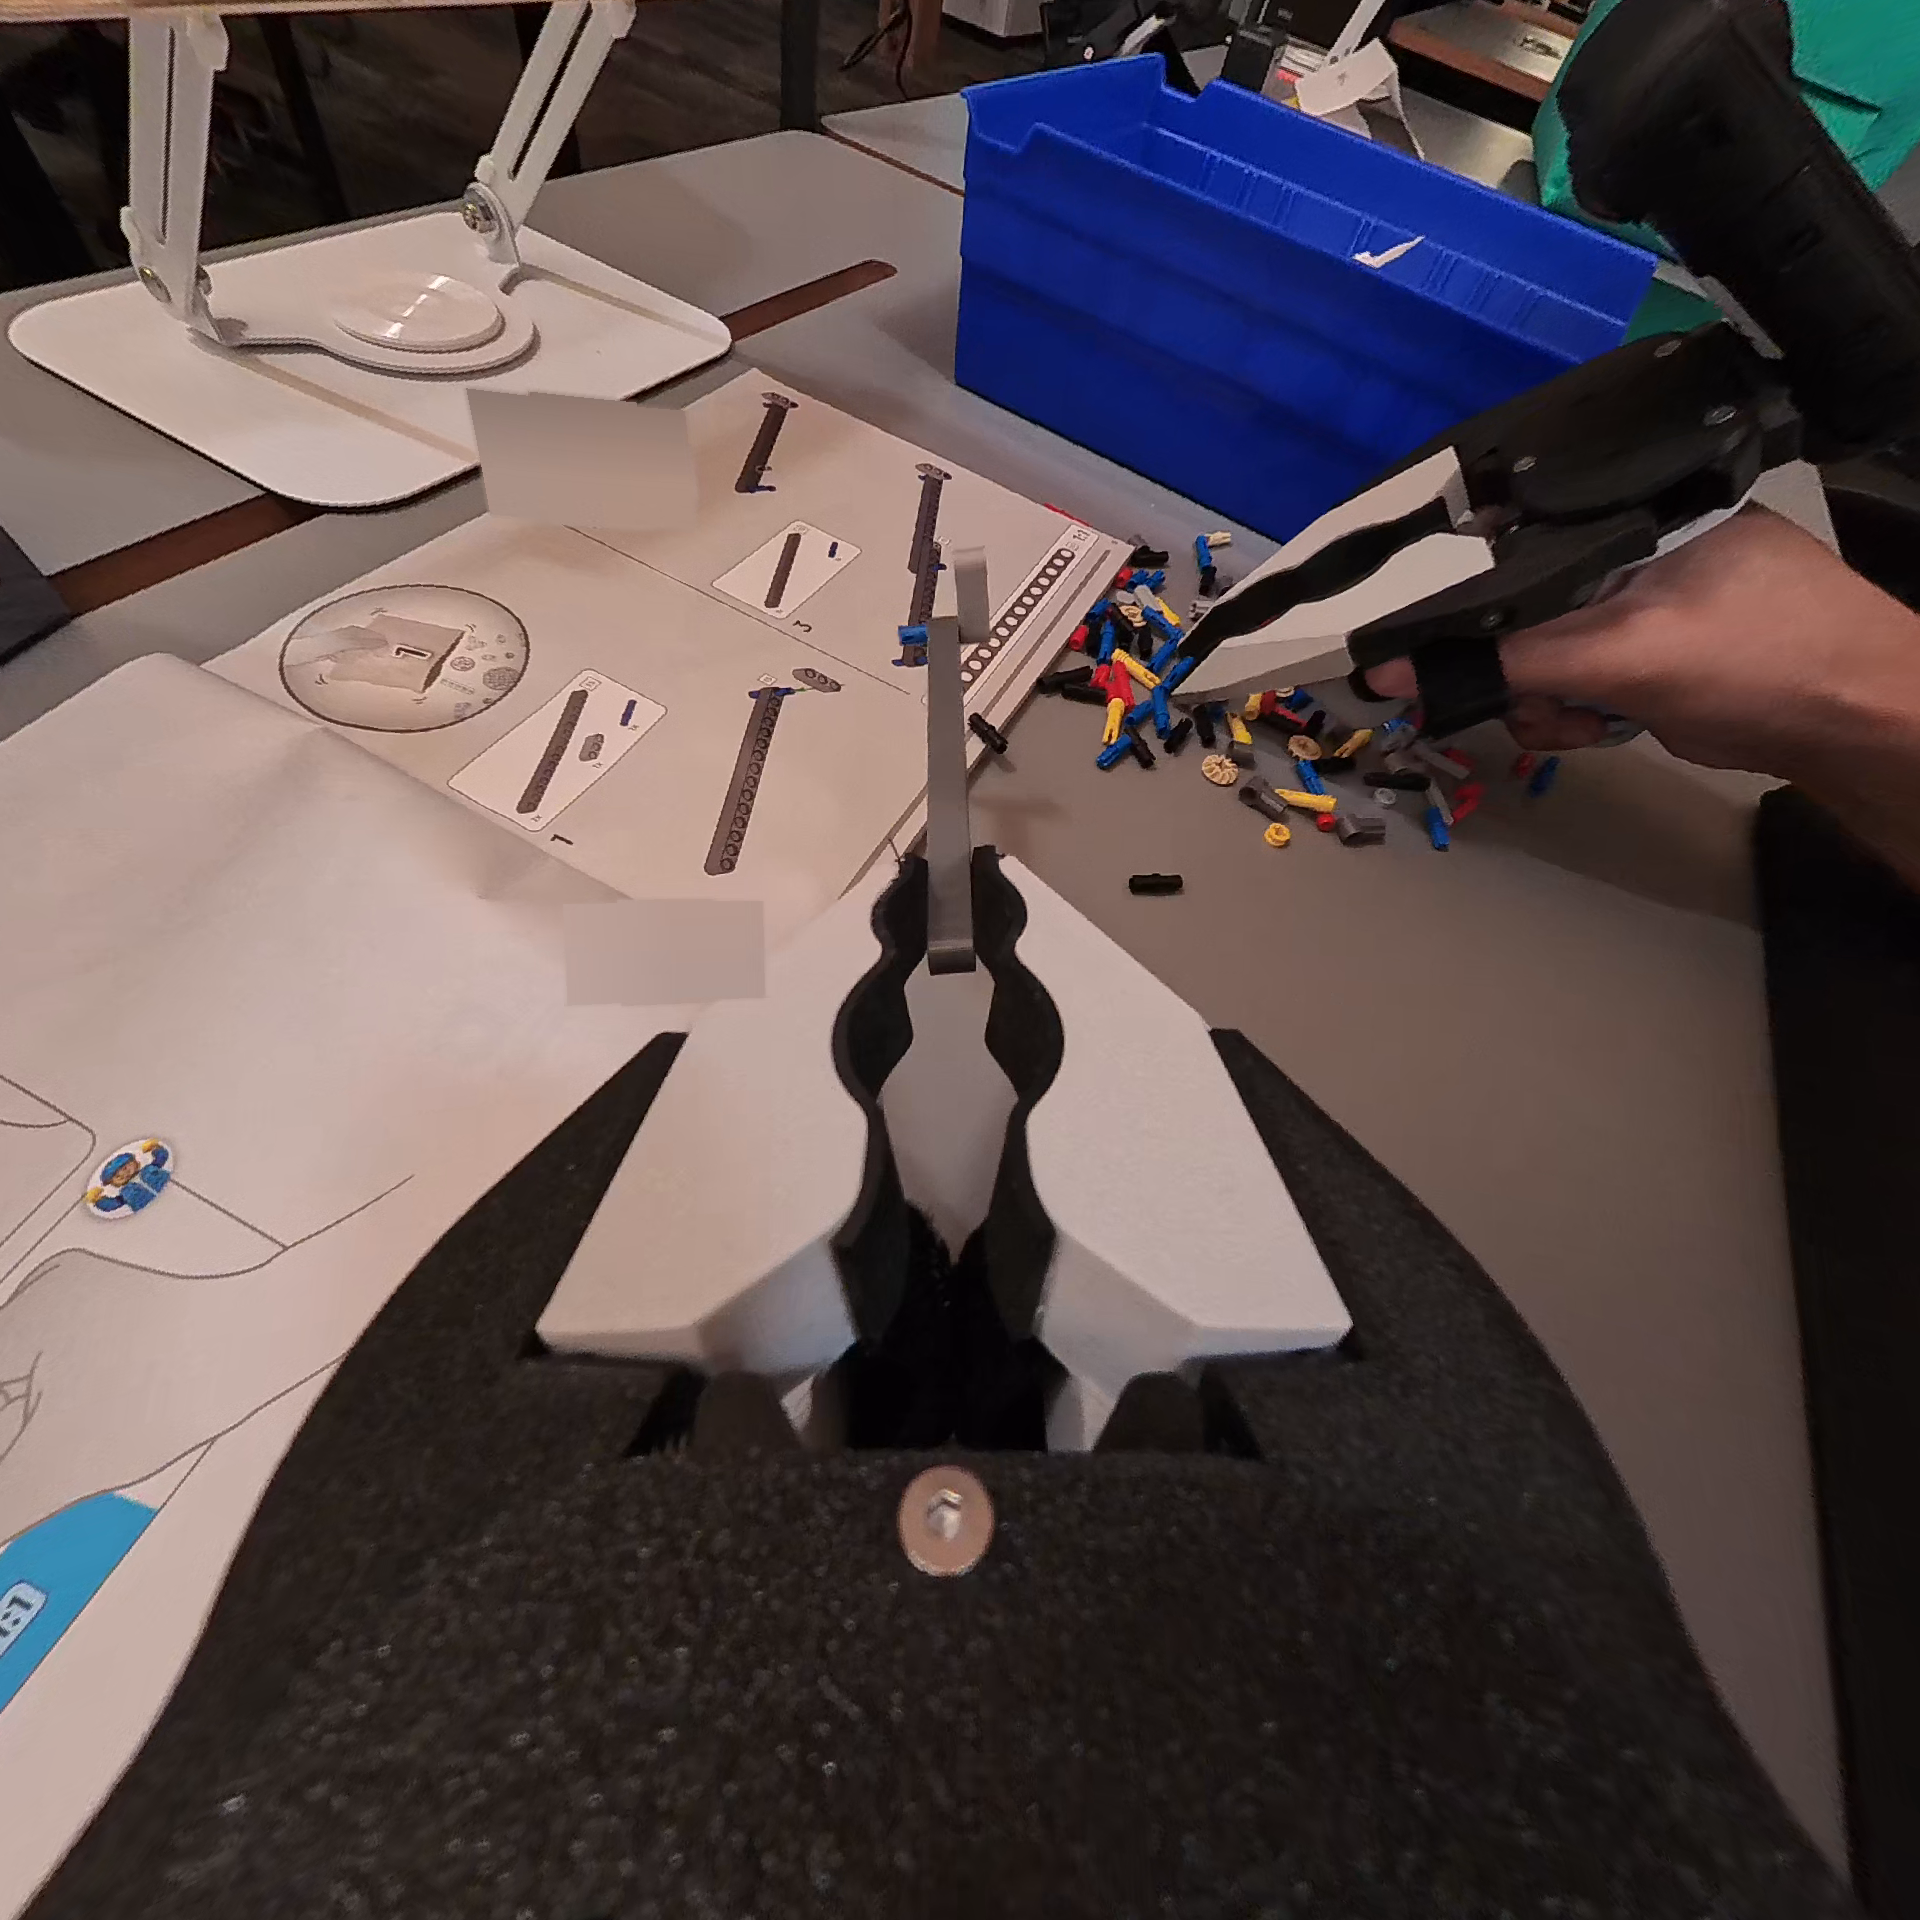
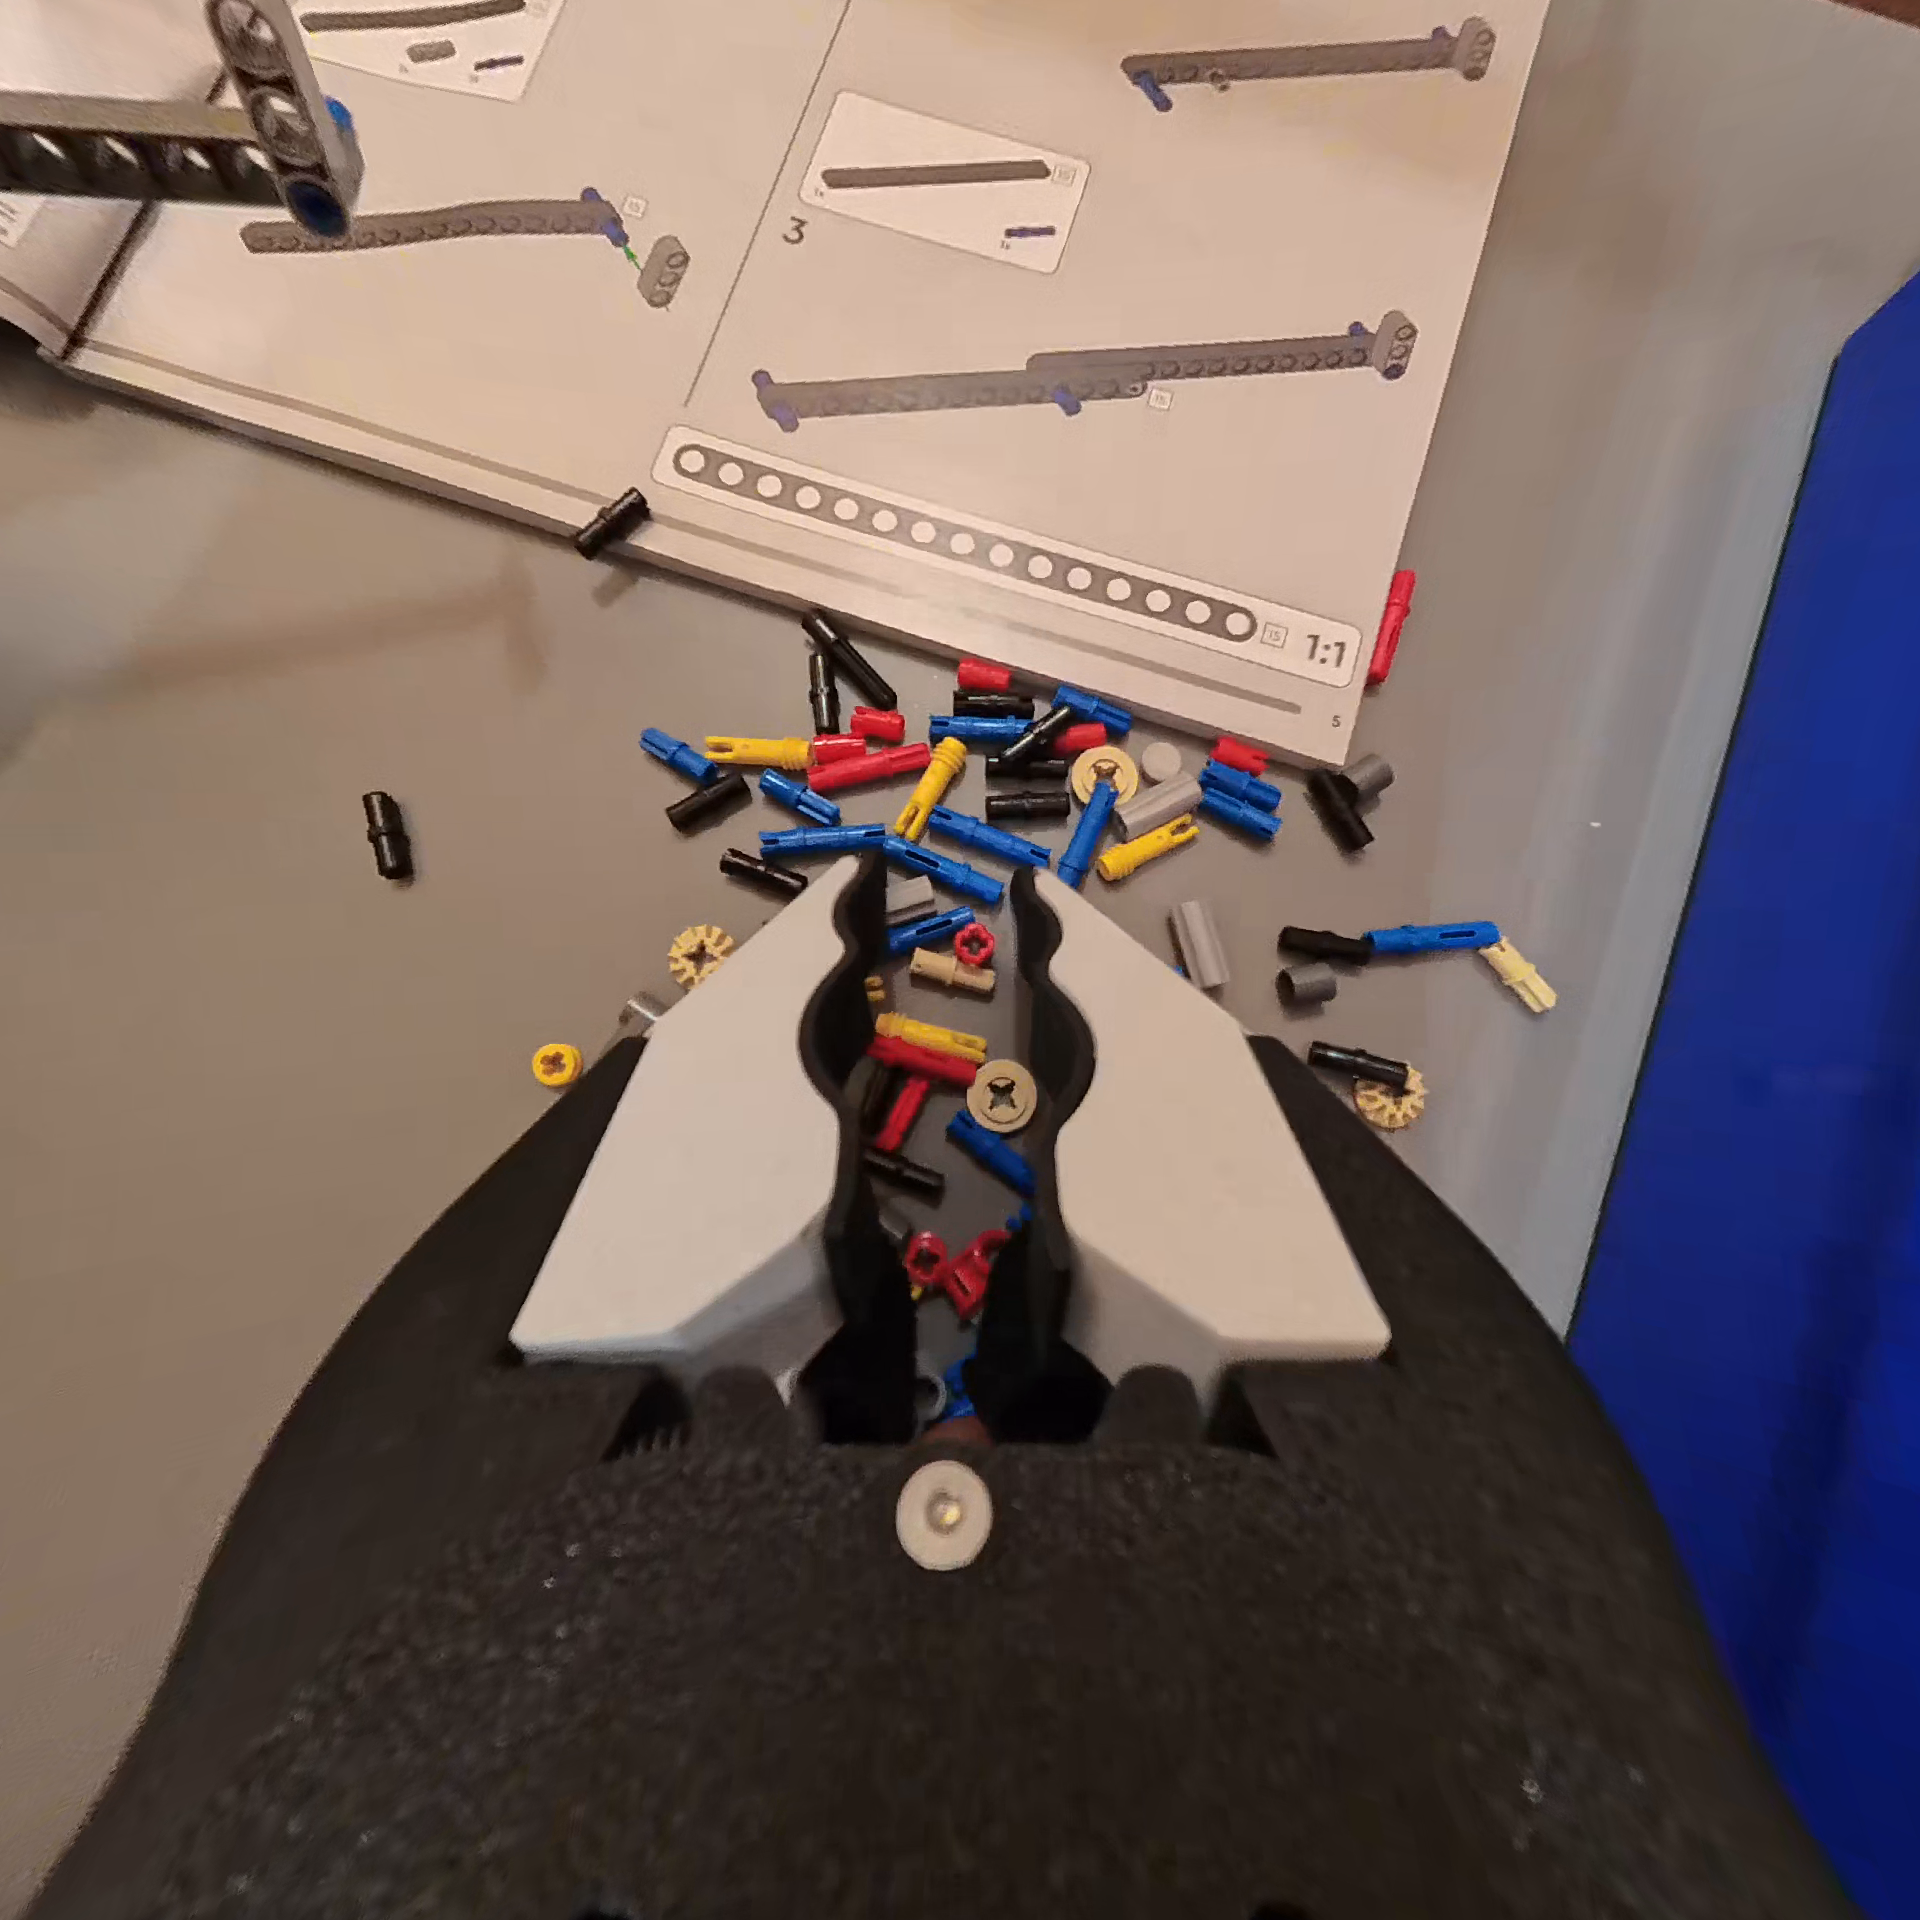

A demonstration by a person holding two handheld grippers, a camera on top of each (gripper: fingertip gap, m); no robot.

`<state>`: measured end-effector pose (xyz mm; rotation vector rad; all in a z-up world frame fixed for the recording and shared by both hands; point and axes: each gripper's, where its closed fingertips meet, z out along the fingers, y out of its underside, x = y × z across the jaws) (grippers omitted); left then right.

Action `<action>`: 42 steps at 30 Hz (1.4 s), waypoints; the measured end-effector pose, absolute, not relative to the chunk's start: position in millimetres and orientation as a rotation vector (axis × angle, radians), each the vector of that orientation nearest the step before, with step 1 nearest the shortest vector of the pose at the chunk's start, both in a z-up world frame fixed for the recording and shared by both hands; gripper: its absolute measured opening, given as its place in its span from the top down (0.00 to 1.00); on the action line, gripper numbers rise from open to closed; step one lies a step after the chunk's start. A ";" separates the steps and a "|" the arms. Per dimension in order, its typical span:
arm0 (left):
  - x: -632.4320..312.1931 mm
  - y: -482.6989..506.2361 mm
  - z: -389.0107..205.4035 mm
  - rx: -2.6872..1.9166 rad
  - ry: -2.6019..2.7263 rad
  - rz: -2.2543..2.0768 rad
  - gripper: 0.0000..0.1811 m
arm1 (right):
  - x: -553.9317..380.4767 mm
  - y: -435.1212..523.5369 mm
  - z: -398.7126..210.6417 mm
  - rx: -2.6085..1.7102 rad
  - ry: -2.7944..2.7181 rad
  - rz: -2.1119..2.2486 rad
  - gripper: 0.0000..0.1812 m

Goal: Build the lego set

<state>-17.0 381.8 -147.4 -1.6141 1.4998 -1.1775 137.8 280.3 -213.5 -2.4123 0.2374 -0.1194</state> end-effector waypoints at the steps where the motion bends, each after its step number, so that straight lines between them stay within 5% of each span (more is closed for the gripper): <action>1: -16.8 381.4 -147.4 -1.615 1.500 -1.183 0.96 | 137.4 281.2 -213.9 -2.416 0.238 -0.120 0.86; 17: -16.3 380.6 -147.0 -1.612 1.500 -1.187 0.96 | 125.7 282.5 -186.8 -2.334 0.116 -0.154 0.88; 28: -17.0 382.6 -143.5 -1.610 1.480 -1.175 0.96 | -28.4 250.0 -202.1 -2.365 -0.229 0.128 0.88; 42: -18.5 383.5 -146.3 -1.600 1.503 -1.127 0.96 | -4.0 274.3 -182.0 -2.274 -0.132 0.143 0.85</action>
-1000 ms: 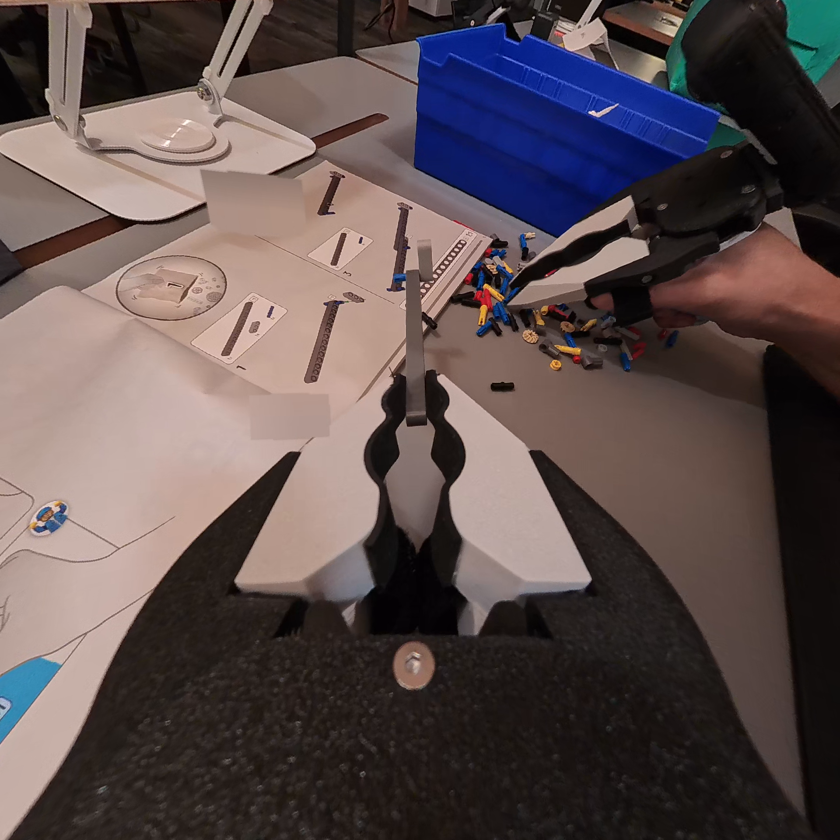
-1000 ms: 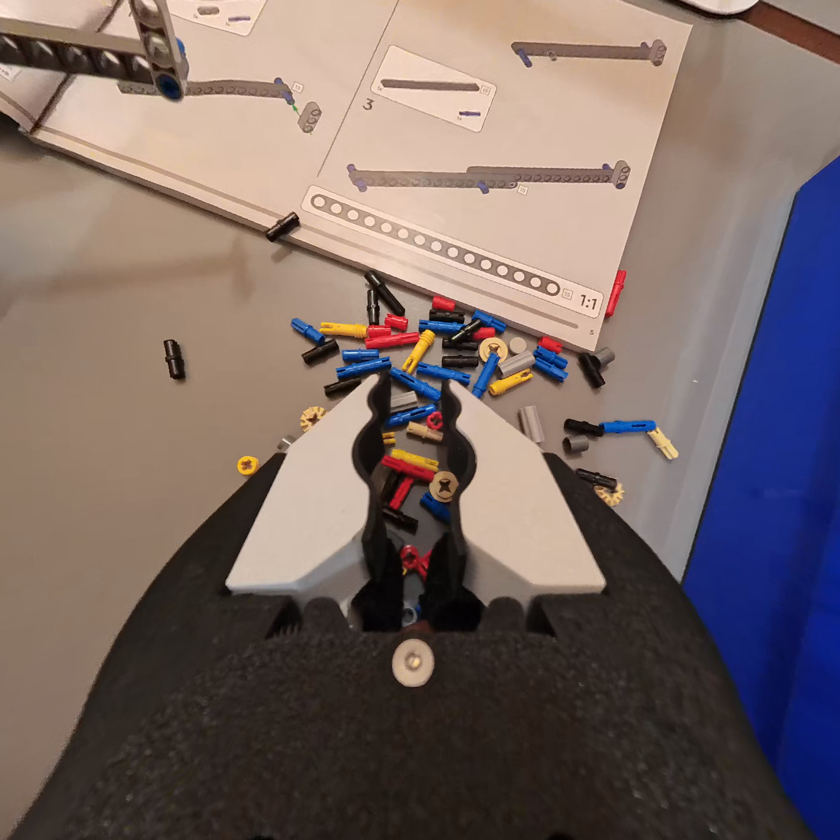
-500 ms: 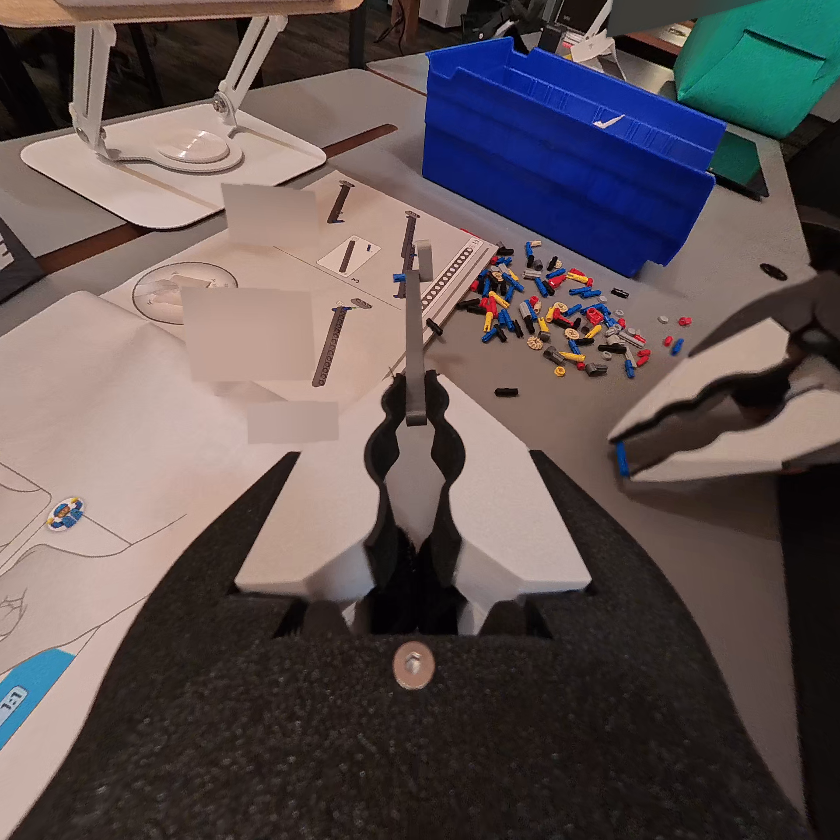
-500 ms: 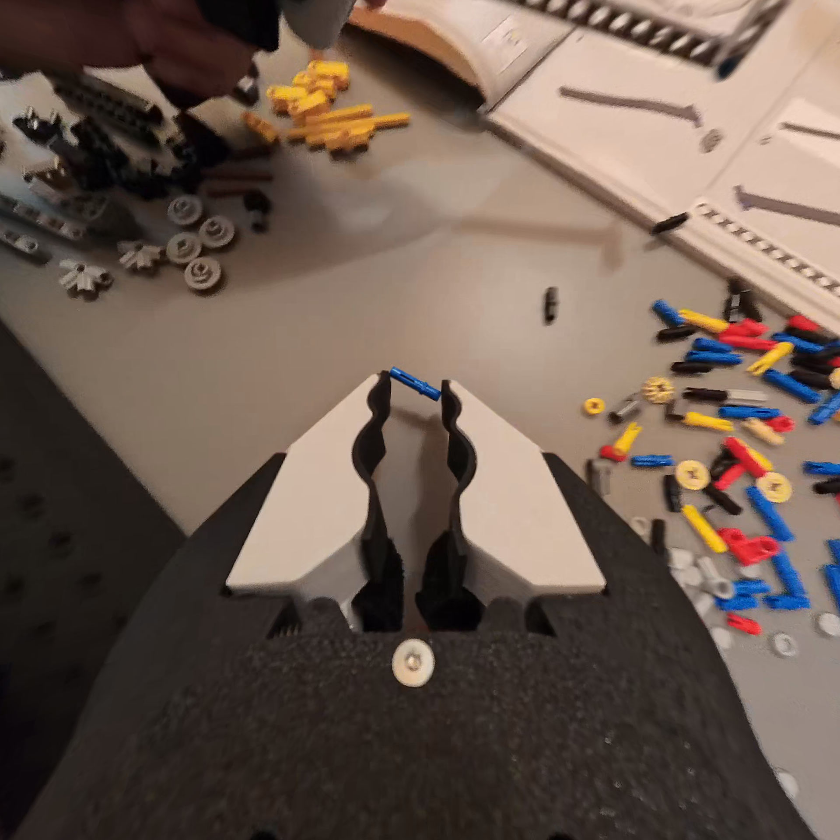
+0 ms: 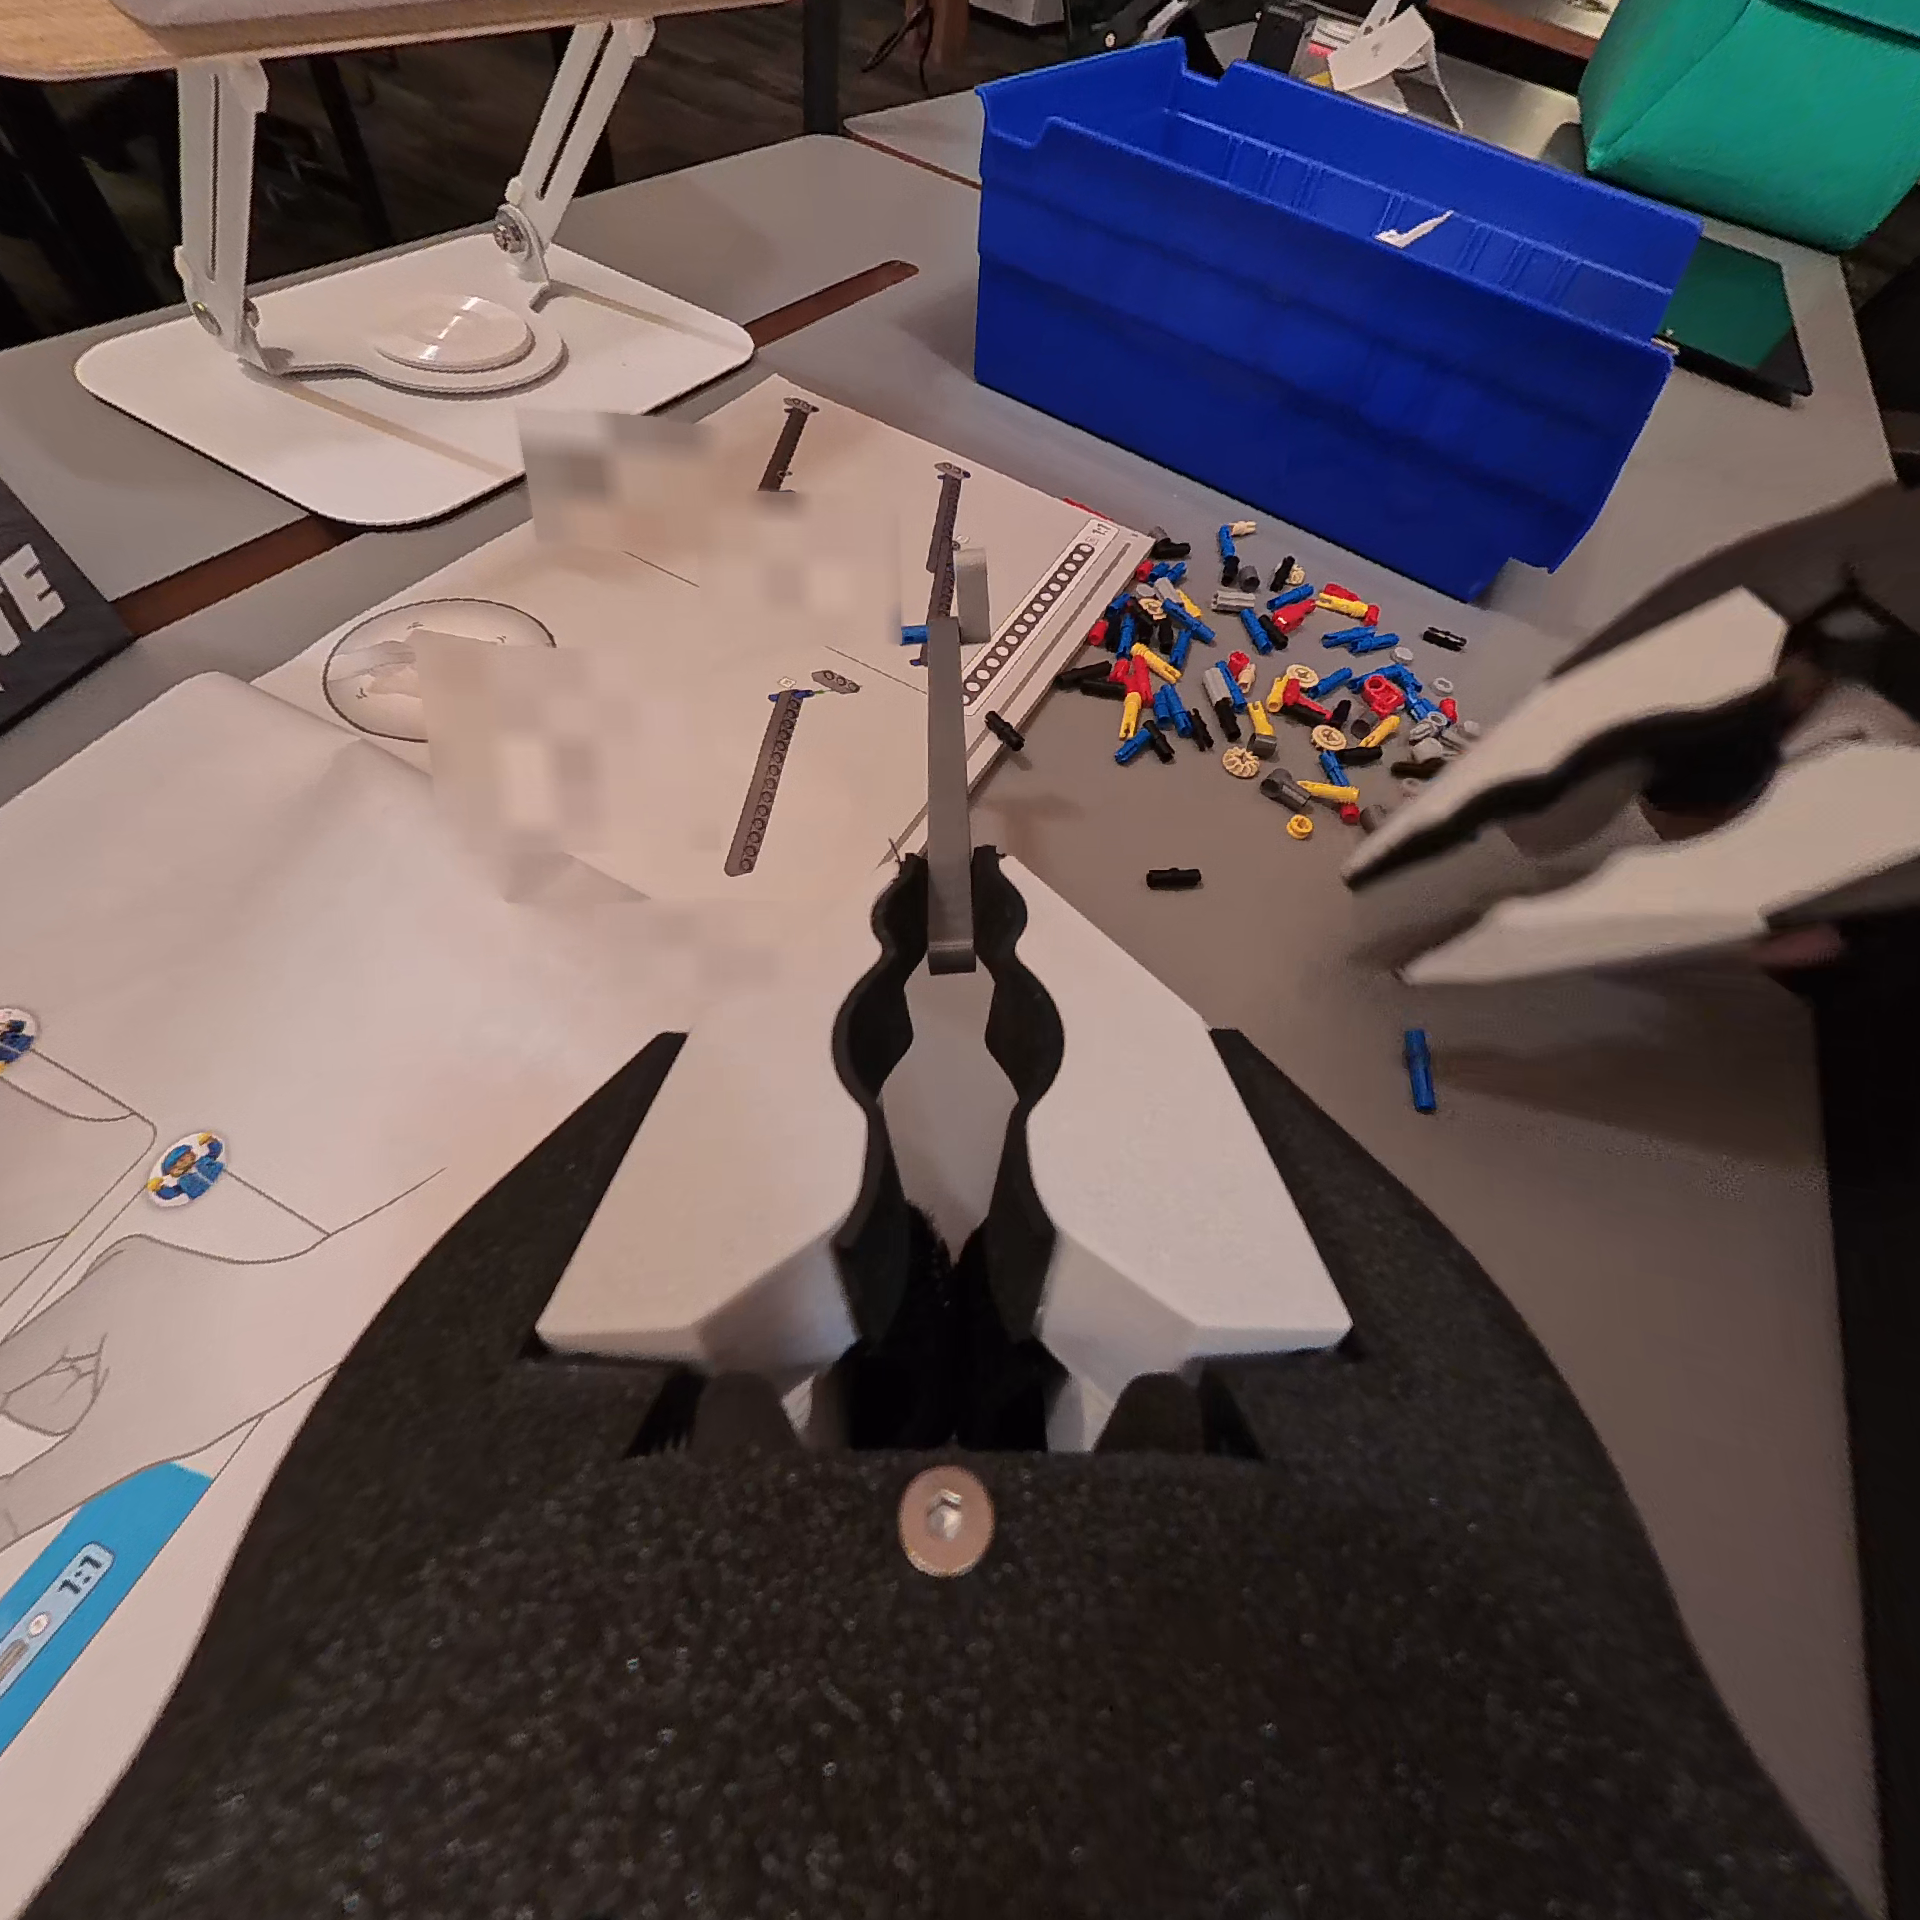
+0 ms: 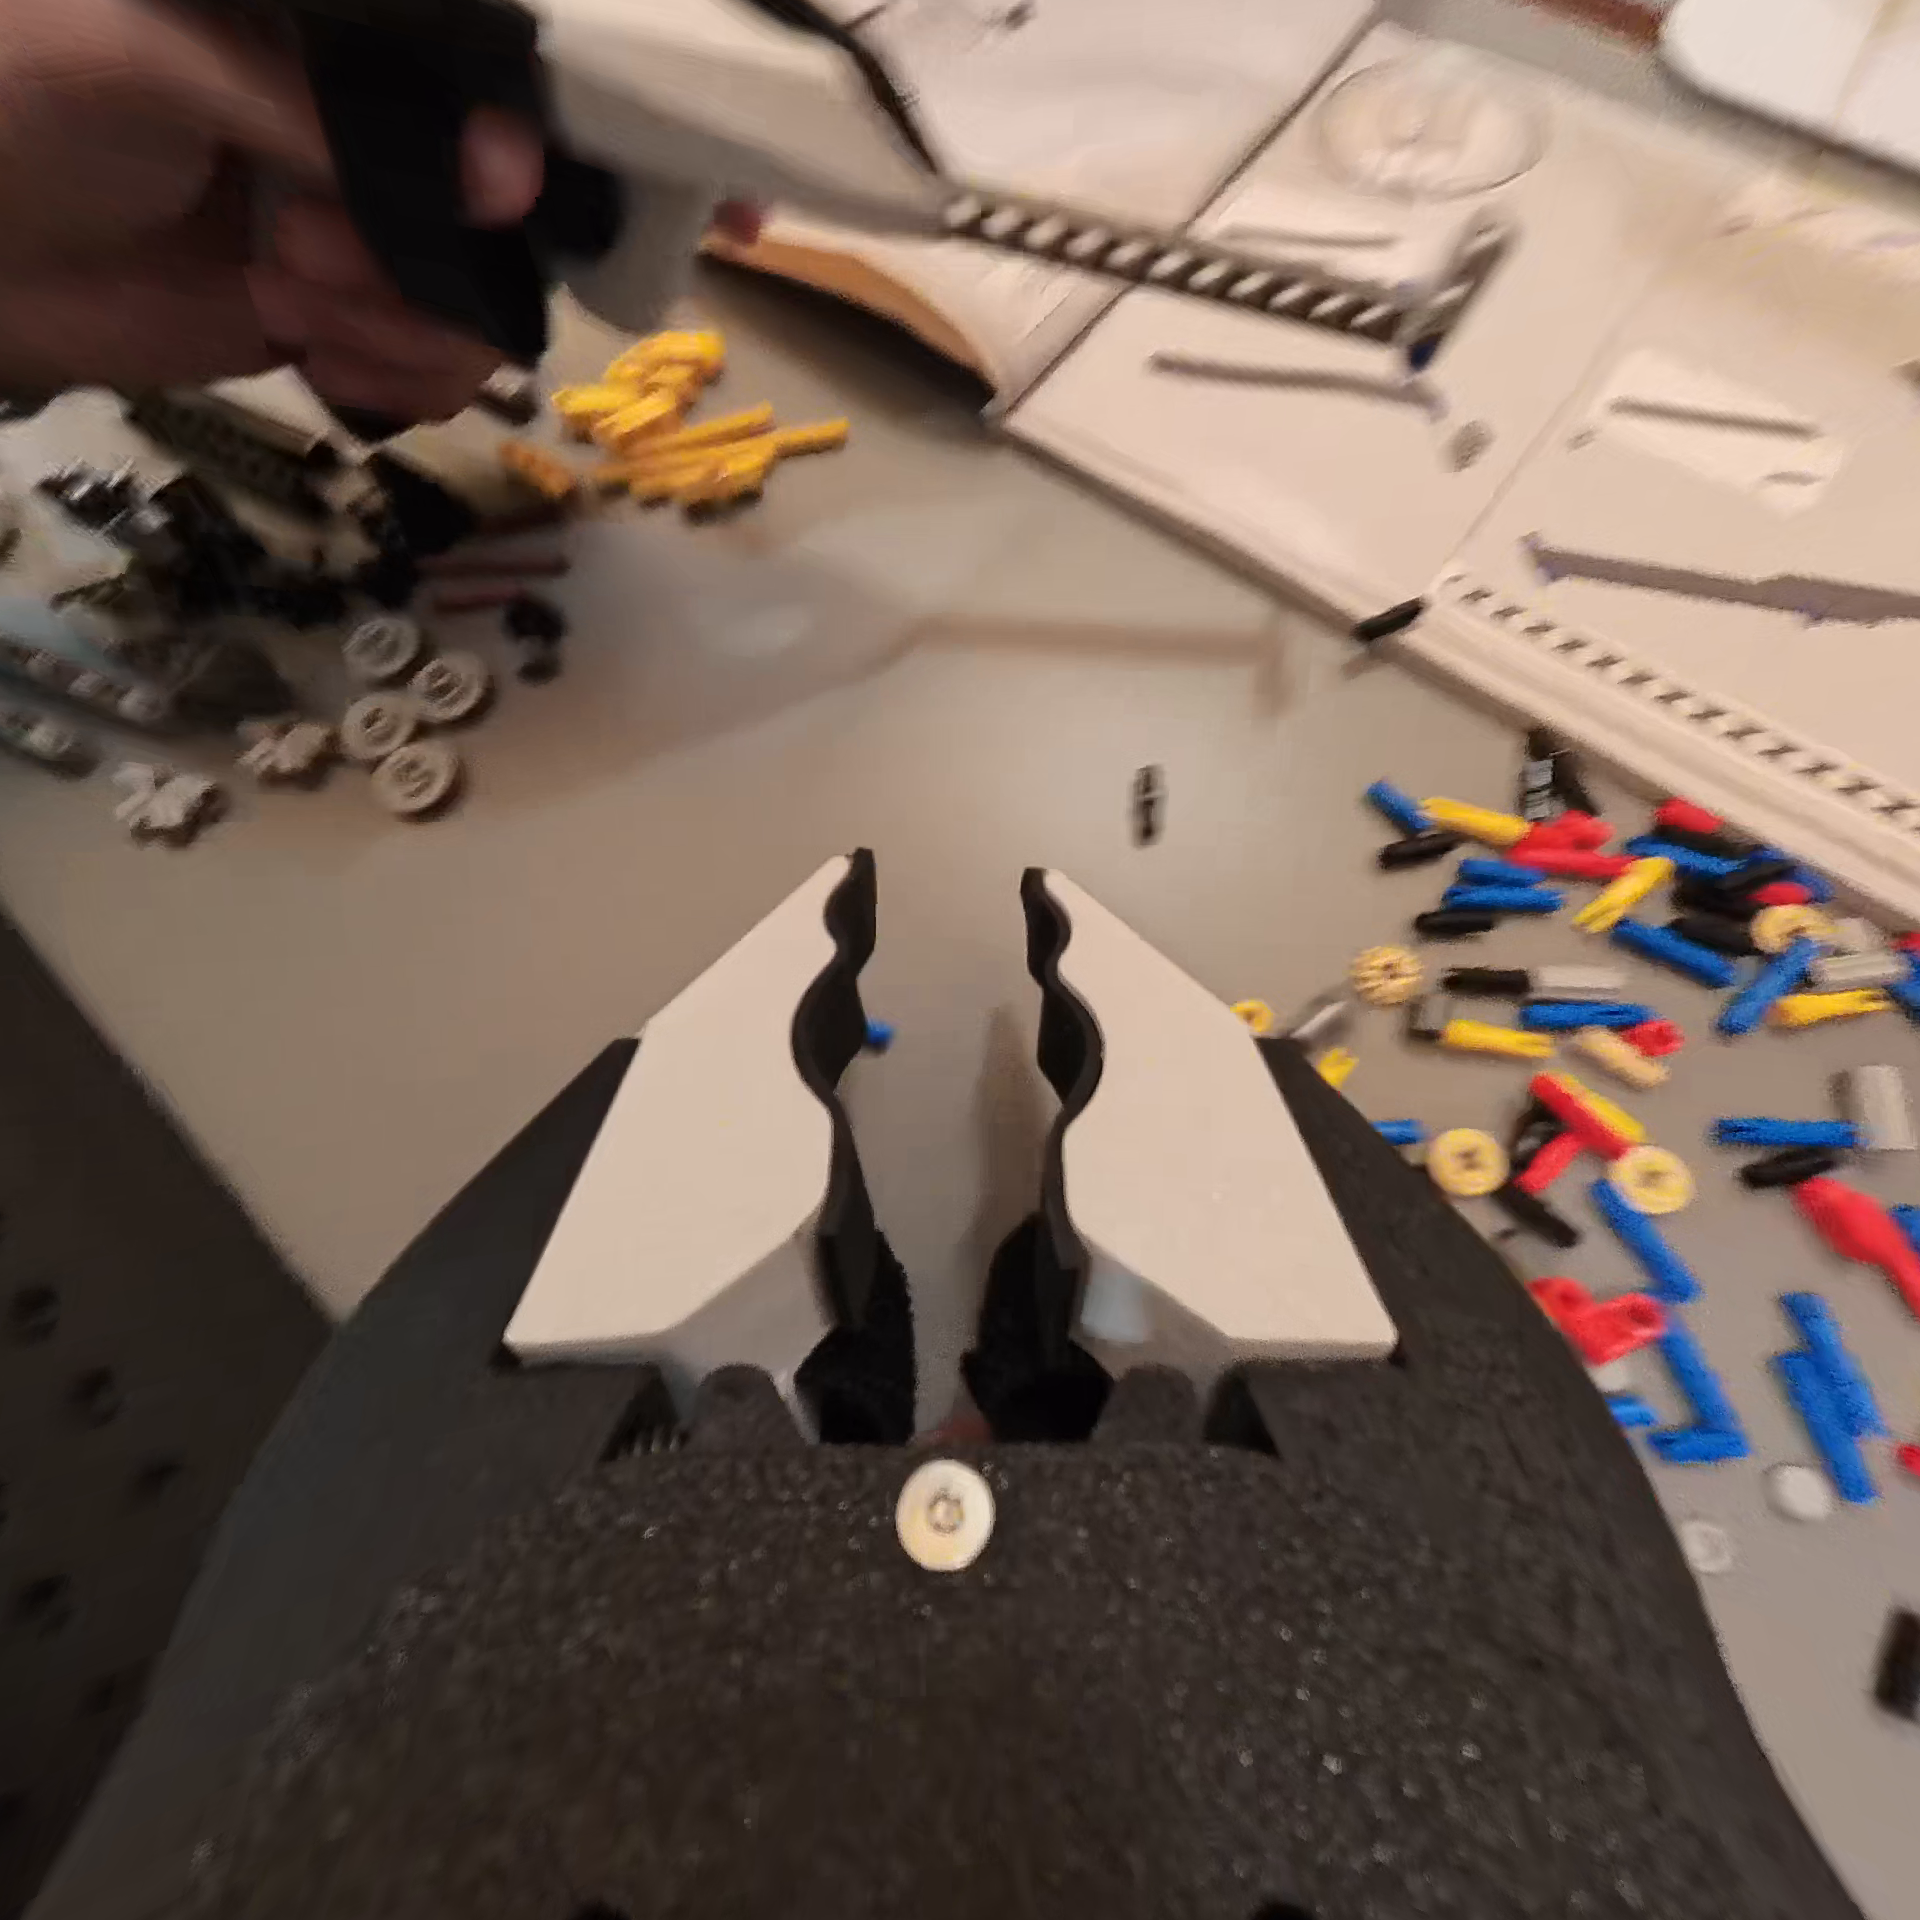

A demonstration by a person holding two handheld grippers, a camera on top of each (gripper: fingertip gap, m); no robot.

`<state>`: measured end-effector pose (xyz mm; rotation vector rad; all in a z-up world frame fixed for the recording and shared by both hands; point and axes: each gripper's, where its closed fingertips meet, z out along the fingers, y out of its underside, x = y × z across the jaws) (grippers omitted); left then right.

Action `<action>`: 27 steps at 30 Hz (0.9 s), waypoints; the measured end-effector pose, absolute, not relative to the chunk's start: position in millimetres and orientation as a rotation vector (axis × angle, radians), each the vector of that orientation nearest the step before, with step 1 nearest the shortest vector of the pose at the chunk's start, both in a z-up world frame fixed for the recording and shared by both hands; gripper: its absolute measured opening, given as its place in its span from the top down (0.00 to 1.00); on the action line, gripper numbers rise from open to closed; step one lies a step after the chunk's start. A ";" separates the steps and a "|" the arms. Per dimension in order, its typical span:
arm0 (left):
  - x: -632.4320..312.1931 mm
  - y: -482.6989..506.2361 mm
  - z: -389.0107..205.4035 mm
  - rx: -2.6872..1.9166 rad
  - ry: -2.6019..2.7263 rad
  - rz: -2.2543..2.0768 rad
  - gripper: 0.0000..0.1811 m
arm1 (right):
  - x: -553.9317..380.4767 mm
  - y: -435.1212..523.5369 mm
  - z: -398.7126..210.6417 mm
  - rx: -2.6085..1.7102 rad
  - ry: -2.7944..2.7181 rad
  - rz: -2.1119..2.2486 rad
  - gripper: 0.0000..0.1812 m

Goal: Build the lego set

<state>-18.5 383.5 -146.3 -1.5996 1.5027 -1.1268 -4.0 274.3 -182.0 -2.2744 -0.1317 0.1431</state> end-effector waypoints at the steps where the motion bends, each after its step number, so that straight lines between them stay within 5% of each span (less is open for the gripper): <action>1: -18.6 383.6 -146.0 -1.599 1.502 -1.126 0.96 | 8.5 280.1 -181.4 -2.264 -0.113 0.112 0.86; 18: -18.7 381.3 -150.0 -1.606 1.520 -1.134 0.96 | 33.6 307.1 -213.9 -2.339 -0.235 -0.016 0.98; 27: -18.7 373.9 -147.8 -1.576 1.555 -1.138 0.96 | -16.8 237.6 -202.5 -2.370 -0.403 0.247 0.98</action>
